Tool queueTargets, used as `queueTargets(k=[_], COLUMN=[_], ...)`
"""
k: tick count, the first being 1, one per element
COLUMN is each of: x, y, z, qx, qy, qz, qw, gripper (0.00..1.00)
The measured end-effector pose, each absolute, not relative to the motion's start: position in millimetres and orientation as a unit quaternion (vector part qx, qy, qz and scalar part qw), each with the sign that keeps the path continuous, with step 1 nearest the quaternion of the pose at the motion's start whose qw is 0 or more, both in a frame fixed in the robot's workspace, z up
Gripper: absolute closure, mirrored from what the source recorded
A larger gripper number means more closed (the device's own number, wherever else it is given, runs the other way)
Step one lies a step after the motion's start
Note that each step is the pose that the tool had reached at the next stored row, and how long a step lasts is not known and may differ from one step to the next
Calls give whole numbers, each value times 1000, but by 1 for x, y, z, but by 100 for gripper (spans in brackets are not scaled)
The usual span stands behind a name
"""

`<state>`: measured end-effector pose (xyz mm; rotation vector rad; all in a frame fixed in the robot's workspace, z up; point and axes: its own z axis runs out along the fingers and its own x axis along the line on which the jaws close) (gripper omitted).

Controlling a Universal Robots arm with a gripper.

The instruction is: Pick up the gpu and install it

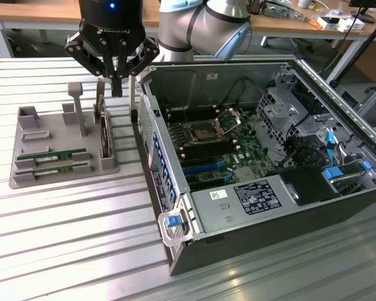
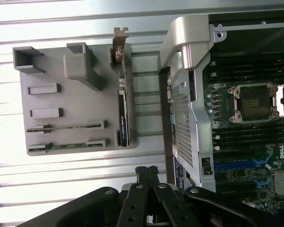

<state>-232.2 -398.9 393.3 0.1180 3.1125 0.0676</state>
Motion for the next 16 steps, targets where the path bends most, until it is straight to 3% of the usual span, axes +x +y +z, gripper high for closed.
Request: queueTargets(k=[16], x=[-237], y=[-399], z=[393], qx=[38], qy=[999], qz=[22], qw=[13], gripper=[90])
